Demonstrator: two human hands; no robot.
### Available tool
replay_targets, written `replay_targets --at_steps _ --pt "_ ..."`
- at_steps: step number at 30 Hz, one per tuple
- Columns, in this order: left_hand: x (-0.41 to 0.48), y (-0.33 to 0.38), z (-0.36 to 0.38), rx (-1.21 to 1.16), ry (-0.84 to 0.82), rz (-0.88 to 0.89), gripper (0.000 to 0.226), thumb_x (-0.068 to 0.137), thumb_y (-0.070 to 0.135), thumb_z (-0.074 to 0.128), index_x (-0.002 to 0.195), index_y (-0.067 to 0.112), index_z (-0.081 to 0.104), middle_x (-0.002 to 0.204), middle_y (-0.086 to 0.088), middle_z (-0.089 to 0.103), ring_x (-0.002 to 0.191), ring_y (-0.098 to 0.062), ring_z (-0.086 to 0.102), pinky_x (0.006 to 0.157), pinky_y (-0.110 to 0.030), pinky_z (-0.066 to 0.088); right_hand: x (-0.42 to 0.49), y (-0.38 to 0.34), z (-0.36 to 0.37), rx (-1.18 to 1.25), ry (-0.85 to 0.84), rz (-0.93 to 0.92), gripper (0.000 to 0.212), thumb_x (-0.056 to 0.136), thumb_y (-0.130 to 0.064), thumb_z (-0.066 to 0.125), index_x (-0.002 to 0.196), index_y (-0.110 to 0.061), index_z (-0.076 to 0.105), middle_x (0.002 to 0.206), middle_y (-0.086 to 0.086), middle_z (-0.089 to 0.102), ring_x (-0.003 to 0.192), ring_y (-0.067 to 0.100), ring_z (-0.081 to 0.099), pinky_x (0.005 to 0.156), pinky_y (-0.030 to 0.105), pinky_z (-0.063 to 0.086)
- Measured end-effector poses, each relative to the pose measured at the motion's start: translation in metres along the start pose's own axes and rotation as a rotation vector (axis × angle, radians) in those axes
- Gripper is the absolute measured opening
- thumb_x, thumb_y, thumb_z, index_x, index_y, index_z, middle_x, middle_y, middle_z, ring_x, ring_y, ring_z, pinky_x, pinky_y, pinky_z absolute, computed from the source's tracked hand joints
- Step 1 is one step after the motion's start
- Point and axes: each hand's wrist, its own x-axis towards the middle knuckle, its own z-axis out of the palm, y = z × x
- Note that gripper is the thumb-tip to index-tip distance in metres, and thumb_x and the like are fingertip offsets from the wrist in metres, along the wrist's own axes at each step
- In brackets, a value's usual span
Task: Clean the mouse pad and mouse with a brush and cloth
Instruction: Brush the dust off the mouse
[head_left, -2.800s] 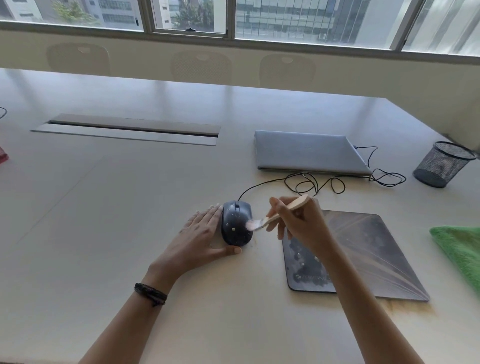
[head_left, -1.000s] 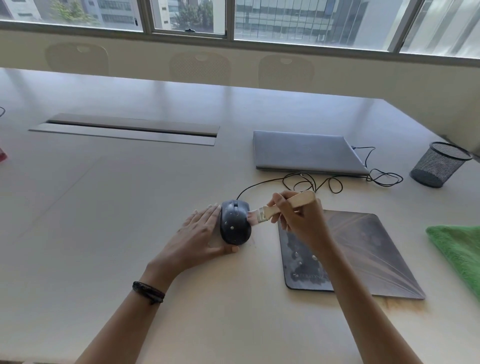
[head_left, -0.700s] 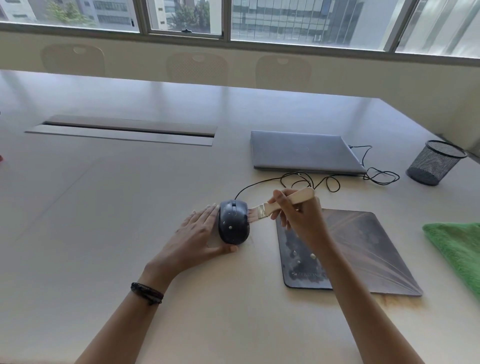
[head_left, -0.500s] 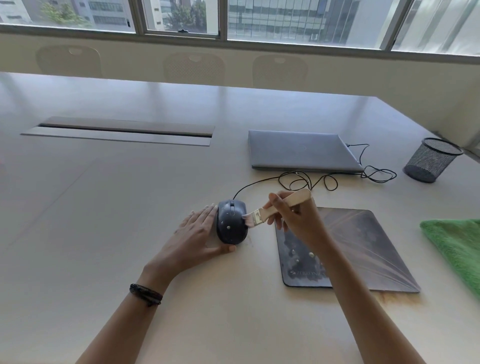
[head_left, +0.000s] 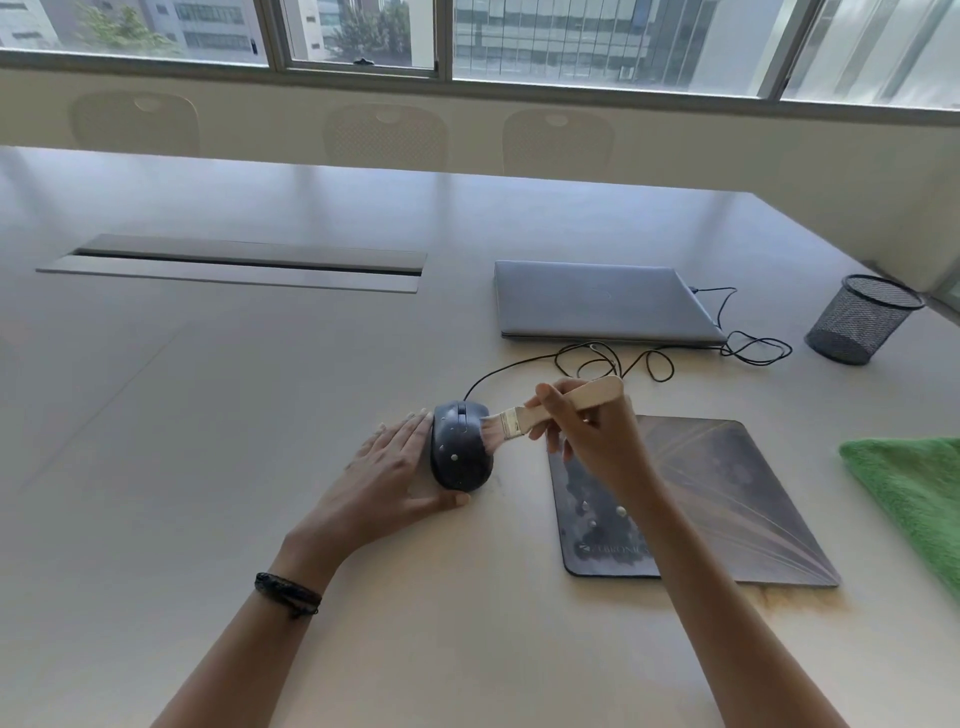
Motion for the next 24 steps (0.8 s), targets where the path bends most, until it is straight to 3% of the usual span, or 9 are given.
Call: replay_targets --at_steps 4,10,15,18,21,24 --pt "0.0 -0.0007 0.0008 -0.003 0.003 0.004 0.103 0.073 0.075 0.045 0.15 0.017 0.008 0.158 0.002 0.011 0.145 -0.007 0.006 0.114 -0.022 -0.002 0.0001 -0.0003 -0.0011 0.026 -0.094 -0.009 0.029 0.086 -0.04 0.052 0.08 -0.016 0.068 0.063 -0.001 0.069 0.046 0.011 0.061 0.037 0.017 0.045" --pt "0.0006 -0.0016 0.0004 0.005 0.002 0.002 0.105 0.071 0.079 0.04 0.149 0.018 0.009 0.158 0.002 0.012 0.145 -0.007 0.007 0.114 -0.021 -0.002 0.0017 0.0009 0.0009 0.008 -0.032 -0.014 0.03 0.083 -0.045 0.051 0.083 -0.019 0.067 0.066 -0.005 0.069 0.047 0.008 0.06 0.036 0.016 0.044" --pt "-0.0005 0.0003 -0.0025 0.02 -0.022 -0.015 0.131 0.046 0.098 0.009 0.15 0.017 0.007 0.158 0.003 0.01 0.145 -0.007 0.006 0.114 -0.021 -0.003 -0.0007 0.0004 -0.003 0.041 -0.129 0.064 0.026 0.088 -0.037 0.053 0.077 -0.02 0.068 0.06 0.001 0.068 0.044 0.01 0.058 0.039 0.015 0.045" --pt "-0.0007 0.0007 -0.0026 0.008 -0.012 -0.019 0.125 0.05 0.094 0.018 0.15 0.018 0.009 0.158 0.003 0.012 0.145 -0.007 0.008 0.115 -0.022 -0.001 -0.0004 0.0008 -0.0032 -0.022 -0.055 0.037 0.022 0.09 -0.028 0.054 0.078 -0.016 0.068 0.06 -0.002 0.068 0.042 0.008 0.057 0.038 0.014 0.044" --pt "-0.0017 0.0005 -0.0029 -0.002 -0.027 -0.026 0.132 0.045 0.099 0.009 0.15 0.019 0.009 0.158 0.003 0.012 0.145 -0.007 0.008 0.115 -0.022 0.0 0.0003 -0.0005 -0.0026 -0.08 0.021 0.002 0.022 0.091 -0.024 0.054 0.084 -0.009 0.069 0.065 0.001 0.069 0.043 0.008 0.057 0.038 0.013 0.043" --pt "-0.0022 -0.0004 -0.0016 -0.031 -0.008 -0.052 0.114 0.062 0.092 0.014 0.149 0.019 0.009 0.158 0.003 0.012 0.144 -0.006 0.008 0.114 -0.021 0.001 0.0006 -0.0024 -0.0078 -0.079 0.172 0.01 0.018 0.092 -0.021 0.054 0.087 -0.011 0.068 0.069 0.001 0.069 0.043 0.006 0.057 0.039 0.011 0.041"
